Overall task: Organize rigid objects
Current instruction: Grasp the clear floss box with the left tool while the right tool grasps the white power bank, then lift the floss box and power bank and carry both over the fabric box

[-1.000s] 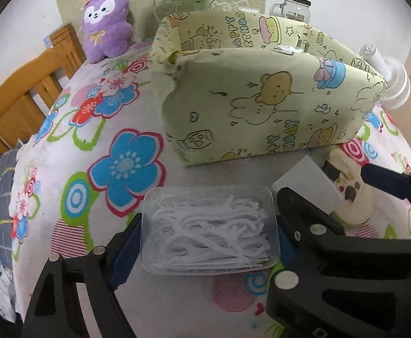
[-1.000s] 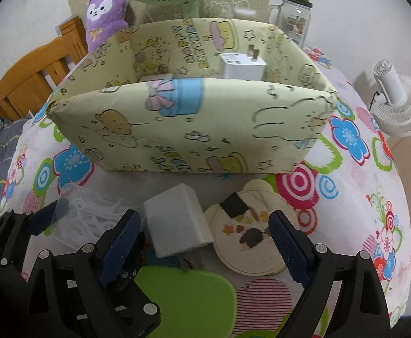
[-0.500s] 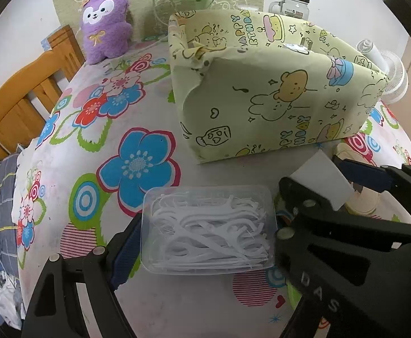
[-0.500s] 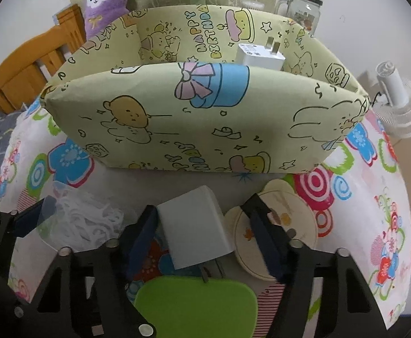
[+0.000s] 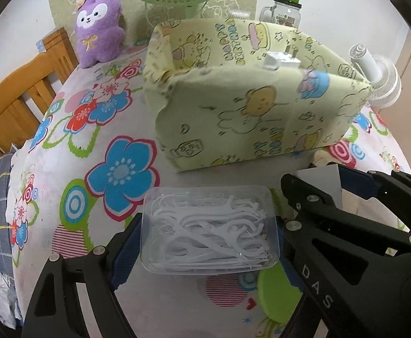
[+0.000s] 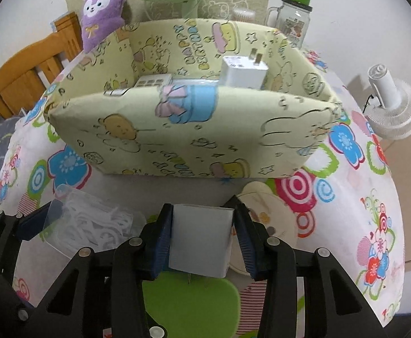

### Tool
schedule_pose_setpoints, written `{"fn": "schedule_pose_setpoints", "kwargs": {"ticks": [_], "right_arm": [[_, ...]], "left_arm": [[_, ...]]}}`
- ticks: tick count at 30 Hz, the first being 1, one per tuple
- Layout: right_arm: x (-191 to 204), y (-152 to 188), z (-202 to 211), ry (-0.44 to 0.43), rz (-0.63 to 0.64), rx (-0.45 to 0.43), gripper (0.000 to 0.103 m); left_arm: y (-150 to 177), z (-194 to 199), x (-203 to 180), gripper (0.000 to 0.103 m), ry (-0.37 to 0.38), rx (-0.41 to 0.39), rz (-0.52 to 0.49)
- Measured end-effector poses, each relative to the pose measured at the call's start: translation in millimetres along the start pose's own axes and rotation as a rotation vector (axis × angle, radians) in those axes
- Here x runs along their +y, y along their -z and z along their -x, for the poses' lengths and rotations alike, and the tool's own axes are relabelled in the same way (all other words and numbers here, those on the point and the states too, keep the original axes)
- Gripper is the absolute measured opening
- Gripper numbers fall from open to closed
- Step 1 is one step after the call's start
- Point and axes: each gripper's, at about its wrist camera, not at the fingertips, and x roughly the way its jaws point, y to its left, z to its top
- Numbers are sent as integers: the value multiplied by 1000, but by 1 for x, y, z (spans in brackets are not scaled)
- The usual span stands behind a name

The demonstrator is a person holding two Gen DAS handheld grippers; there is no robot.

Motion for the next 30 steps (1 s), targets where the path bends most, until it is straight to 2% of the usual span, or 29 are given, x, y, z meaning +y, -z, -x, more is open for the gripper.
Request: {"fn": "schedule_pose_setpoints", "kwargs": {"ticks": [30], "right_arm": [[-67, -6, 83, -65, -27, -153, 44]], "left_arm": [[-20, 75, -65, 87, -55, -139, 14]]}}
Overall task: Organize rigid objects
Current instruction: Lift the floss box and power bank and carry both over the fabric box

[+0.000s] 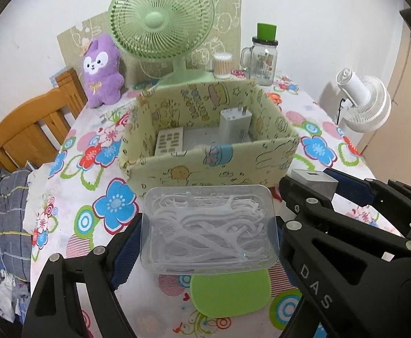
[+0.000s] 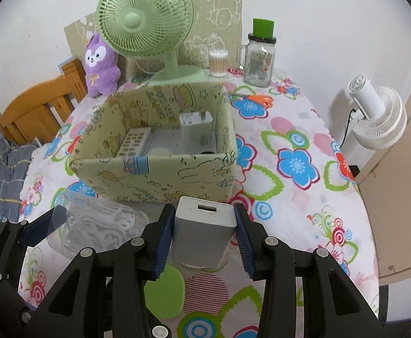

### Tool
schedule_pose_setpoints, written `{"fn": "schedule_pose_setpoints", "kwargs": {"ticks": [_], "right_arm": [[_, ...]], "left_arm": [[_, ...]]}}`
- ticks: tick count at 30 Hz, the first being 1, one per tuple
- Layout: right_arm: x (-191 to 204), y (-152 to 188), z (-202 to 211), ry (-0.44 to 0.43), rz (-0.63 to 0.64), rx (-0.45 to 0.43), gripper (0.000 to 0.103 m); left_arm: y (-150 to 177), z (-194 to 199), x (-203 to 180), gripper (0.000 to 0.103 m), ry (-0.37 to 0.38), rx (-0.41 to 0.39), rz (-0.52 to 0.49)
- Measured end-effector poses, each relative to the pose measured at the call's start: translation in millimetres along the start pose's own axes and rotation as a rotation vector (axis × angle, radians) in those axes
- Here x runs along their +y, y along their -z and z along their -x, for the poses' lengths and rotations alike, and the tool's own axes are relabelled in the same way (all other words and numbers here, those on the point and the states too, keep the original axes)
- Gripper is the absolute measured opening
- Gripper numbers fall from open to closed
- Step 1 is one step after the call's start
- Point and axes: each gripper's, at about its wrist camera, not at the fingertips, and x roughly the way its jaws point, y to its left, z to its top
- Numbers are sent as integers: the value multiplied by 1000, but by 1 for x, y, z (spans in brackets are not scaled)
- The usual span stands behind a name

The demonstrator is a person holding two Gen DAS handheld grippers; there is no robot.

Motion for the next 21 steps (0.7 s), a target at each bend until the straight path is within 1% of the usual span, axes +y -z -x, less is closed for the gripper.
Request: {"fn": "schedule_pose_setpoints", "kwargs": {"ticks": [4, 10, 21], "right_arm": [[-4, -3, 13, -10, 14, -31, 44], [-9, -8, 29, -18, 23, -68, 44], [-13, -20, 54, -18, 20, -113, 44]], "left_arm": [[-3, 13, -6, 87, -15, -27, 7], [-8, 29, -14, 88, -26, -64, -13], [-21, 50, -19, 88, -15, -102, -33]]}}
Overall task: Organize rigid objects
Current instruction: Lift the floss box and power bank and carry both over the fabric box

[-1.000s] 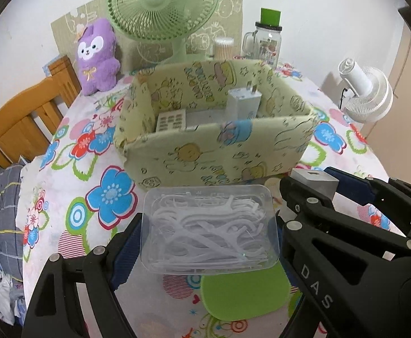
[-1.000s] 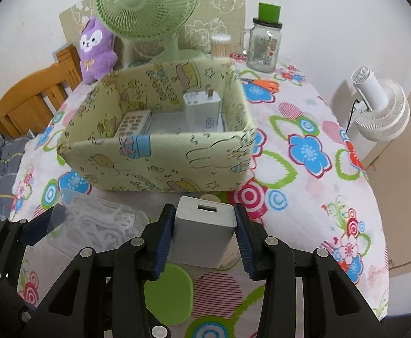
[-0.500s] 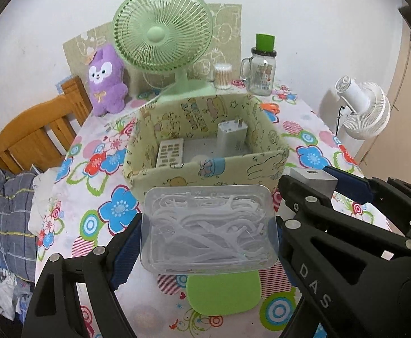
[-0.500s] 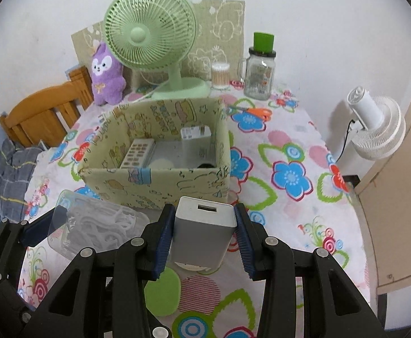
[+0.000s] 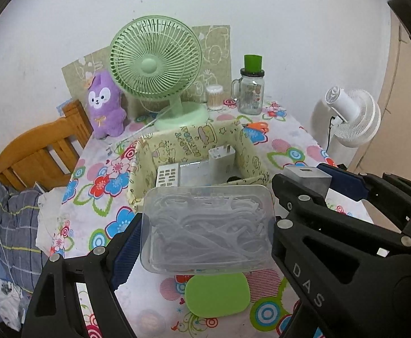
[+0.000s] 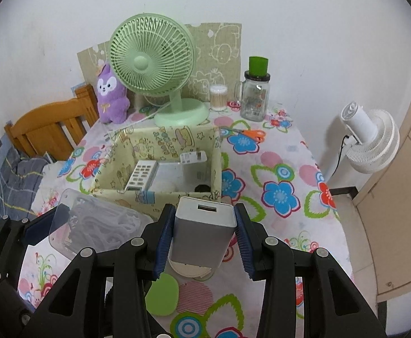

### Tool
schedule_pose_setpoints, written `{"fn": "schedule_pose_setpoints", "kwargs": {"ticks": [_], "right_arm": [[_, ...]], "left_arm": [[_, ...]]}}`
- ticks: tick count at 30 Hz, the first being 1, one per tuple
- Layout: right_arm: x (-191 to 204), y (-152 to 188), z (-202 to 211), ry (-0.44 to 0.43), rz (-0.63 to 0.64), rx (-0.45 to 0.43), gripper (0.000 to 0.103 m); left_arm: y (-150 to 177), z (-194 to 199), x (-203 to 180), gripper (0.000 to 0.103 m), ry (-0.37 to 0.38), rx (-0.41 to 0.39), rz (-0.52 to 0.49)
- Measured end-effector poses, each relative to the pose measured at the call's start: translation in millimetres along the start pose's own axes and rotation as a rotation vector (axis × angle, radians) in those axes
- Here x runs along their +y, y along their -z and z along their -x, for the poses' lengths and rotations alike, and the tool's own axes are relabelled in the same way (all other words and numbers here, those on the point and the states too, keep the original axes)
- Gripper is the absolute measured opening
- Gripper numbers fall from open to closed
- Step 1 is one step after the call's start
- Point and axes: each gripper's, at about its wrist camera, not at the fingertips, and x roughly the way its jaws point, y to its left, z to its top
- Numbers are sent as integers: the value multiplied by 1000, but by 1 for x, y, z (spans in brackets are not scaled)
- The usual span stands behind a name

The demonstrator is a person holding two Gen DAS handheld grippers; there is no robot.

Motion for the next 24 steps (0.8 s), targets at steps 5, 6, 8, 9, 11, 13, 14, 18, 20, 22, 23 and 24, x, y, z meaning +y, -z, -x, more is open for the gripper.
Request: {"fn": "schedule_pose_setpoints", "kwargs": {"ticks": [5, 6, 8, 9, 11, 13, 14, 18, 20, 22, 23, 24], "right_arm": [[0, -9, 4, 5, -4, -4, 44], [0, -10, 4, 4, -4, -6, 44], [0, -14, 6, 6, -6, -15, 44], [0, -16, 7, 5, -7, -21, 44], [0, -20, 8, 10, -12, -31, 44], [1, -23, 7, 3, -14, -33, 45], [2, -25, 6, 4, -15, -32, 45], [5, -33, 3, 2, -14, -30, 45], [7, -37, 1, 2, -14, -33, 44], [10, -41, -2, 1, -13, -34, 45], [11, -42, -3, 2, -12, -34, 45], [12, -44, -4, 0, -11, -34, 45]], "left_arm": [[-8, 4, 2, 88, 1, 4, 12], [-11, 4, 2, 88, 0, 3, 14], [-13, 6, 3, 88, 3, 1, 18], [-15, 6, 3, 88, 2, -1, 20], [-19, 7, 5, 88, -1, -4, 27], [-22, 7, 6, 88, -7, -4, 31], [-24, 7, 7, 88, -10, -4, 31], [-29, 4, 11, 88, -12, -3, 34], [-32, 3, 15, 88, -12, -6, 38], [-36, 2, 18, 88, -12, -10, 41], [-37, 1, 20, 88, -12, -11, 43], [-38, -1, 21, 88, -12, -11, 44]]}}
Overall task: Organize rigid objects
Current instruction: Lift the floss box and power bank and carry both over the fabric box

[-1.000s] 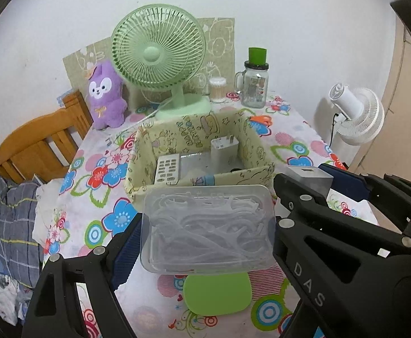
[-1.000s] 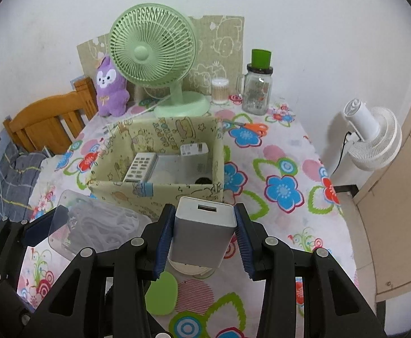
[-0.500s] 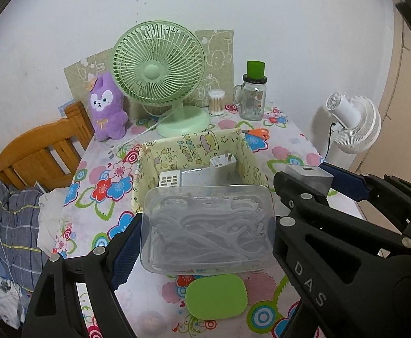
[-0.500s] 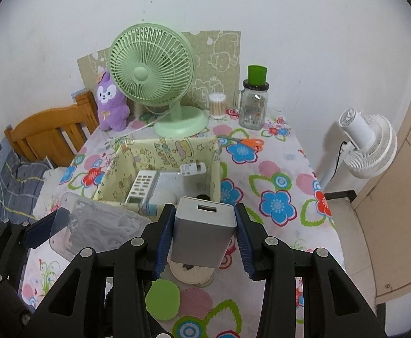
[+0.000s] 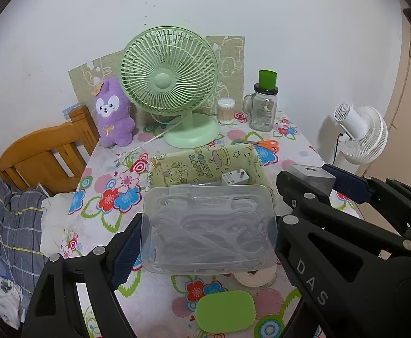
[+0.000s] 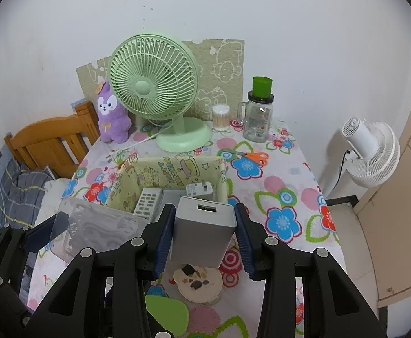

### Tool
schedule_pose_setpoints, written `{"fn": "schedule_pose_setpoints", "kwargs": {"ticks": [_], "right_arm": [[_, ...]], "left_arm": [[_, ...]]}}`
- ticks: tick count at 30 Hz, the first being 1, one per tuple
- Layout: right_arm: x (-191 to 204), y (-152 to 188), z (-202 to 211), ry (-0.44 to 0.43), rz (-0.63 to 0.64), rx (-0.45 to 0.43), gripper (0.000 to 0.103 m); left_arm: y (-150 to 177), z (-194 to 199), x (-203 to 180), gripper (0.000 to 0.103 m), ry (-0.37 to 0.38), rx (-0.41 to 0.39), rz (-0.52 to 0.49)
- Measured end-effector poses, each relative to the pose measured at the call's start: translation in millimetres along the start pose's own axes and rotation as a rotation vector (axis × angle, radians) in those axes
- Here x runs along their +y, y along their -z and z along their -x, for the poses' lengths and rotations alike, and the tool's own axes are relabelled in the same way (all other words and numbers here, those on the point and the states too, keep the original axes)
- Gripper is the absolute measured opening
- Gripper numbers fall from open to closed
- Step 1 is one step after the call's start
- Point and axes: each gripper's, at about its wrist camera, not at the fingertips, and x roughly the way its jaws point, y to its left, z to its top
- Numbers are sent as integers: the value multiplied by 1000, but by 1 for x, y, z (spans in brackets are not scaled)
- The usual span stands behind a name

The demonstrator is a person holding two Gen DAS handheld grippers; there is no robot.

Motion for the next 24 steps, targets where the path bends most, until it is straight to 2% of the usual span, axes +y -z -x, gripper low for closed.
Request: {"fn": "schedule_pose_setpoints", "kwargs": {"ticks": [24], "right_arm": [[7, -40, -59, 23, -11, 47, 45]], "left_arm": [[-37, -53, 21, 88, 41, 27, 22]]}}
